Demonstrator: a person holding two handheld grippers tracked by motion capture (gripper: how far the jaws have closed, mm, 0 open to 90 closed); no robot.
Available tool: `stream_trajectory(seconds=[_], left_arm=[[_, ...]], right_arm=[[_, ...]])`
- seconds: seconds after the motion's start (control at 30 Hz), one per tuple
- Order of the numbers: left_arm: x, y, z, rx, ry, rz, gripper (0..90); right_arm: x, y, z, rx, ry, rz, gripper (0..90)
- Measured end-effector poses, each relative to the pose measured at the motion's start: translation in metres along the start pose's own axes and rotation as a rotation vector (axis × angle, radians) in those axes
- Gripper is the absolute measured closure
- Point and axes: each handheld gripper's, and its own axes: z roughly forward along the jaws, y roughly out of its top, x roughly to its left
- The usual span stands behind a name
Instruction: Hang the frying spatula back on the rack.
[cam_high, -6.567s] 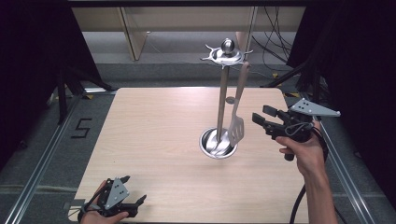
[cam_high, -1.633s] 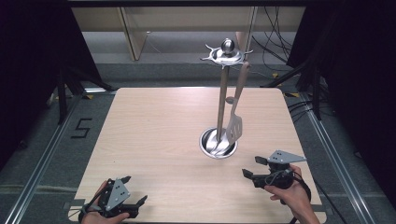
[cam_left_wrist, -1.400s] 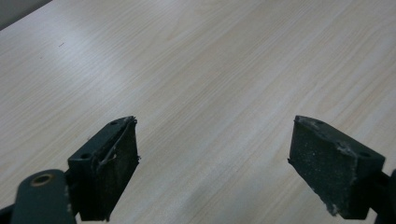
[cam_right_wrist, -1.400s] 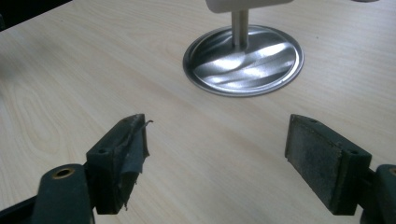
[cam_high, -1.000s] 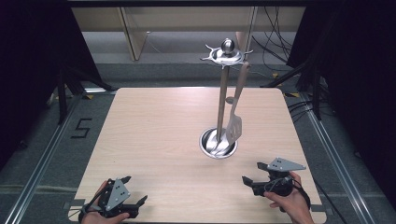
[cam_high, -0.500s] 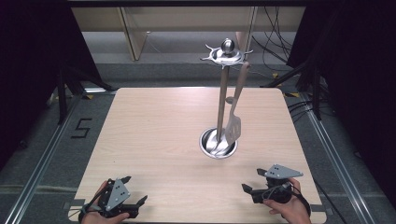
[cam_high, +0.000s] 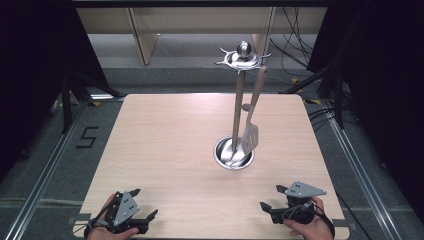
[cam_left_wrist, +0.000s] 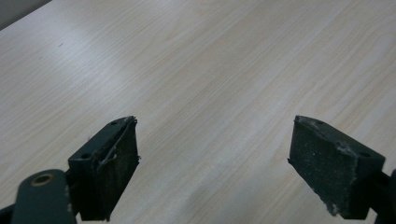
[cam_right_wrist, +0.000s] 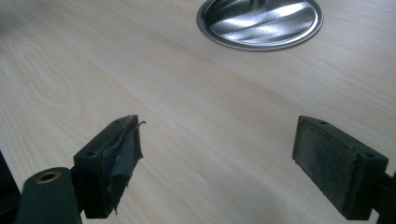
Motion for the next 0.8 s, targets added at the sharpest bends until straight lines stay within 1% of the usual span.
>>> stream_trajectory(seconds=[0.03, 0.07, 0.1, 0.17, 0.23, 0.27, 0.3, 0.33, 0.37, 0.4, 0.43, 0.57, 0.6, 0.63, 0.8], left_arm=[[0.0001, 0.0000, -0.0002, 0.001, 0.000, 0.003, 15.0], [0.0000, 0.0000, -0.0001, 0.001, -0.001, 0.002, 15.0], [0.0000, 0.0000, 0.0000, 0.001, -0.001, 0.002, 15.0], [-0.0001, 0.0000, 0.0001, 0.001, -0.001, 0.003, 15.0], [-0.0002, 0.0000, 0.0001, 0.001, -0.001, 0.002, 15.0], [-0.0002, 0.0000, 0.0001, 0.001, -0.001, 0.002, 15.0], [-0.0001, 0.0000, 0.0001, 0.001, -0.001, 0.002, 15.0], [-0.0001, 0.0000, 0.0001, 0.001, -0.001, 0.002, 15.0], [-0.0001, 0.0000, 0.0001, 0.001, -0.001, 0.003, 15.0], [-0.0001, 0.0000, 0.0001, 0.001, -0.001, 0.003, 15.0], [-0.0002, 0.0000, 0.0001, 0.001, -0.001, 0.003, 15.0], [-0.0002, 0.0000, 0.0001, 0.001, -0.001, 0.002, 15.0], [-0.0001, 0.0000, 0.0001, 0.001, -0.001, 0.003, 15.0], [-0.0001, 0.0000, 0.0001, 0.002, -0.001, 0.003, 15.0], [-0.0006, -0.0001, 0.0002, -0.004, 0.004, 0.001, 15.0]], right_arm=[[-0.0007, -0.0007, -0.0009, -0.005, -0.005, -0.004, 16.4], [-0.0004, -0.0016, 0.0000, -0.010, 0.009, 0.001, 16.4], [0.0021, -0.0023, -0.0013, -0.002, 0.001, 0.024, 16.4], [0.0023, -0.0030, -0.0021, -0.008, -0.007, 0.026, 16.4], [-0.0005, -0.0032, -0.0021, -0.007, 0.002, -0.007, 16.4], [-0.0006, -0.0037, -0.0028, -0.015, -0.013, -0.014, 16.4], [0.0026, -0.0052, -0.0039, -0.007, -0.011, 0.035, 16.4], [0.0026, -0.0052, -0.0039, -0.007, -0.011, 0.035, 16.4], [0.0009, -0.0054, -0.0041, -0.004, -0.025, 0.015, 16.4], [0.0009, -0.0054, -0.0041, -0.004, -0.025, 0.015, 16.4], [-0.0001, -0.0058, -0.0045, -0.005, -0.020, 0.003, 16.4], [-0.0004, -0.0063, -0.0040, 0.000, -0.009, 0.008, 16.4], [-0.0007, -0.0068, -0.0034, -0.009, -0.020, 0.001, 16.4], [-0.0007, -0.0067, -0.0030, -0.007, -0.009, 0.004, 16.5], [-0.0005, -0.0068, -0.0031, -0.006, -0.003, 0.006, 16.5]])
